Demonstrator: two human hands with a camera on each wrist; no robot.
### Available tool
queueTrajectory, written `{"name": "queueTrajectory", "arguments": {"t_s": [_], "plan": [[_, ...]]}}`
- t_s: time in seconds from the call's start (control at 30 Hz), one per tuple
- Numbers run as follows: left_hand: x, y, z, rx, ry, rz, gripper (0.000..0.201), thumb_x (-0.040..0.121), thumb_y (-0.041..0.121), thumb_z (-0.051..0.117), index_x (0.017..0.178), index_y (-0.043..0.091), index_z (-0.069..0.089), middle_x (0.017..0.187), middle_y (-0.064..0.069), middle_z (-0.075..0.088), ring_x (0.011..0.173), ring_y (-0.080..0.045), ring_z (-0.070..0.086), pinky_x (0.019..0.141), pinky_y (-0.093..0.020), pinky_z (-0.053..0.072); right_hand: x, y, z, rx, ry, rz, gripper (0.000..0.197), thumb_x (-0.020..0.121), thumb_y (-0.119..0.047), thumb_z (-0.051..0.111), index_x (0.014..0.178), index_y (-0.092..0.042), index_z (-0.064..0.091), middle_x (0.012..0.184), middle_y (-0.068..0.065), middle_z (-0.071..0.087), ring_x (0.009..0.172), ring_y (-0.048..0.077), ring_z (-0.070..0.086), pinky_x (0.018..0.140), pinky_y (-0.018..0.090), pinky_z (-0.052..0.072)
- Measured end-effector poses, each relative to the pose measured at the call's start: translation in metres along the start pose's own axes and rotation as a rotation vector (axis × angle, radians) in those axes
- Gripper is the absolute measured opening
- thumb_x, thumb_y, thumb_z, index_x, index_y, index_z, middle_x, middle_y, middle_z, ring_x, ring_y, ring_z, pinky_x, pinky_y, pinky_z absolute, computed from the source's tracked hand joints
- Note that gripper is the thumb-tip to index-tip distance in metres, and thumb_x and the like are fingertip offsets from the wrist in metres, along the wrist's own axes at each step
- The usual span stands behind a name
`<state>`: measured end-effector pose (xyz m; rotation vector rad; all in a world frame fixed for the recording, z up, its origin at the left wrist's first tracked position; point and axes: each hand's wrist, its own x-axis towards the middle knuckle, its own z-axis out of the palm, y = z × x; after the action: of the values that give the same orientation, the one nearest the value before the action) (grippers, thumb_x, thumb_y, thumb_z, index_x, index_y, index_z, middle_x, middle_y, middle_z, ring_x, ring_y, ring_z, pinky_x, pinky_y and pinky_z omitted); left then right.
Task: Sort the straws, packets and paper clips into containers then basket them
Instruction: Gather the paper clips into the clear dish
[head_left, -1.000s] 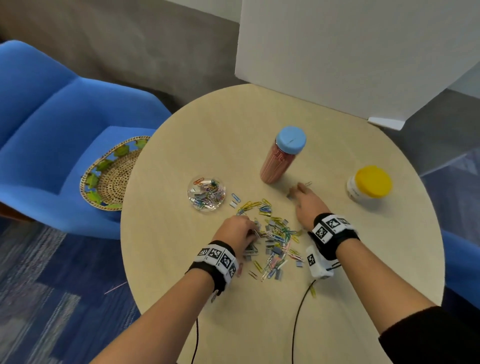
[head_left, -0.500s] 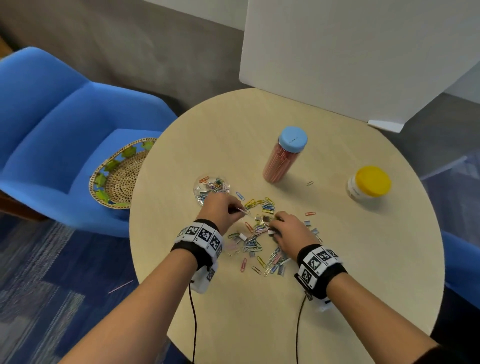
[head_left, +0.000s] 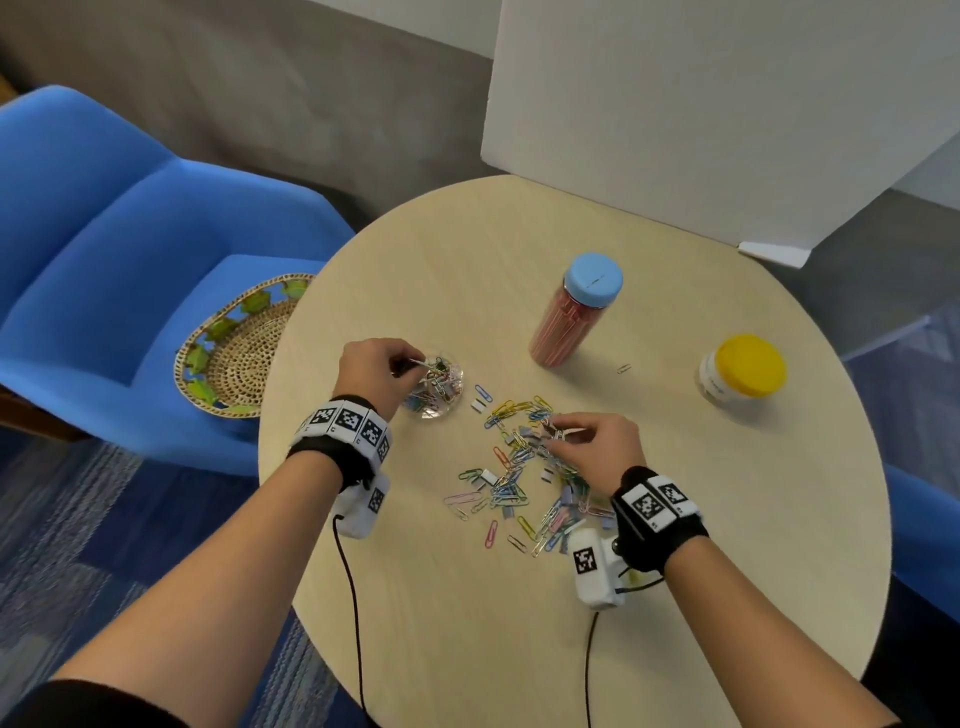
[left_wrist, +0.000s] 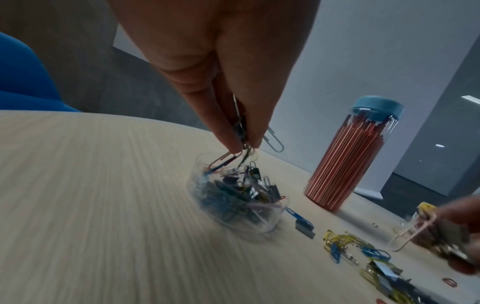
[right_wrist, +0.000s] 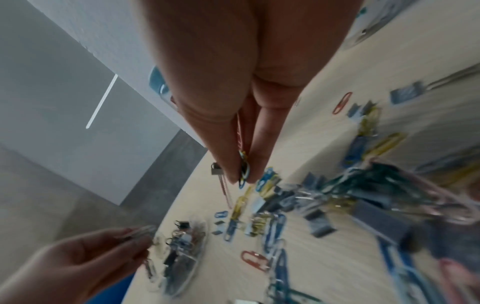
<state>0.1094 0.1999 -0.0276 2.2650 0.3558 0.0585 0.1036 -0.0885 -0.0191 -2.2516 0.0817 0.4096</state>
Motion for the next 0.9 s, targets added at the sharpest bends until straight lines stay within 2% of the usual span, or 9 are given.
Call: {"name": "queueTrajectory", "arguments": {"t_s": [0.07,0.2,0.3,0.43,0.5,0.6,0.7,0.8,0.9], "plan": [[0.002,-0.002,0.002,0.023,-0.019,-0.01,0.013,0.081,0.017,0.077,0.094,0.014,0.077,0.085,-0.003,0.074,0.078,-0.016,0.068,0.085,-0.031,0.056,0.003,-0.009,0.0,0.09,-0.03,-0.003,0.028,0.072,-0.017,0.087,0.097,-0.024,0.078,0.091,-0.011,0.073,0.074,0.002,0.068,0.073,0.014,0.053],[0.002,-0.003,0.007,0.052,-0.067,-0.012,0.018,0.084,0.009,0.07,0.099,0.013,0.077,0.097,-0.004,0.073,0.084,-0.017,0.067,0.089,-0.029,0.054,0.012,-0.023,0.009,0.19,-0.12,0.011,0.028,0.071,-0.012,0.087,0.094,-0.026,0.078,0.095,-0.007,0.075,0.083,0.009,0.072,0.078,0.02,0.057],[0.003,-0.005,0.01,0.035,-0.076,0.022,0.022,0.082,0.006,0.068,0.1,0.014,0.077,0.098,-0.003,0.072,0.084,-0.018,0.068,0.087,-0.036,0.057,0.017,-0.036,0.018,0.214,-0.185,0.025,0.027,0.073,-0.008,0.085,0.09,-0.028,0.077,0.089,-0.003,0.076,0.08,0.014,0.072,0.07,0.018,0.057],[-0.001,-0.008,0.004,0.036,-0.095,0.062,0.033,0.082,0.007,0.066,0.109,0.022,0.074,0.102,-0.001,0.073,0.092,-0.015,0.065,0.086,-0.022,0.05,0.028,-0.065,0.03,0.252,-0.241,0.013,0.025,0.076,-0.005,0.082,0.097,-0.018,0.076,0.087,0.005,0.076,0.068,0.014,0.071,0.055,0.02,0.055],[-0.004,-0.014,0.0,0.063,-0.053,0.103,0.033,0.08,0.011,0.067,0.107,0.028,0.074,0.104,0.001,0.07,0.099,-0.015,0.058,0.087,-0.023,0.043,0.035,-0.081,0.037,0.256,-0.237,0.004,0.025,0.077,-0.004,0.081,0.1,-0.014,0.075,0.088,0.005,0.076,0.061,0.008,0.069,0.047,0.018,0.051],[-0.008,-0.028,-0.005,0.125,0.055,0.071,0.029,0.081,0.013,0.067,0.105,0.027,0.073,0.106,0.003,0.068,0.101,-0.02,0.053,0.088,-0.023,0.035,0.052,-0.101,0.049,0.11,-0.231,-0.063,0.025,0.078,-0.01,0.081,0.1,-0.019,0.076,0.084,-0.01,0.074,0.066,0.003,0.07,0.053,0.018,0.055],[-0.015,-0.041,-0.008,0.211,0.122,-0.091,0.032,0.08,0.017,0.069,0.112,0.022,0.07,0.118,-0.003,0.061,0.11,-0.027,0.049,0.095,-0.03,0.037,0.065,-0.114,0.066,-0.041,-0.209,-0.13,0.026,0.077,-0.013,0.082,0.101,-0.017,0.077,0.094,-0.006,0.074,0.081,0.009,0.07,0.068,0.018,0.056],[-0.022,-0.048,-0.007,0.306,0.029,-0.256,0.045,0.081,0.029,0.071,0.125,0.024,0.063,0.135,-0.006,0.05,0.123,-0.029,0.042,0.103,-0.041,0.039,0.071,-0.125,0.081,-0.16,-0.215,-0.179,0.022,0.077,-0.01,0.081,0.098,-0.014,0.078,0.096,0.001,0.075,0.085,0.012,0.069,0.08,0.023,0.057],[-0.025,-0.048,-0.004,0.388,-0.06,-0.316,0.056,0.08,0.037,0.073,0.133,0.027,0.056,0.145,-0.005,0.04,0.132,-0.029,0.034,0.109,-0.041,0.035,0.077,-0.127,0.09,-0.209,-0.234,-0.188,0.024,0.076,-0.017,0.083,0.099,-0.015,0.078,0.097,0.001,0.075,0.083,0.011,0.067,0.082,0.02,0.054]]}}
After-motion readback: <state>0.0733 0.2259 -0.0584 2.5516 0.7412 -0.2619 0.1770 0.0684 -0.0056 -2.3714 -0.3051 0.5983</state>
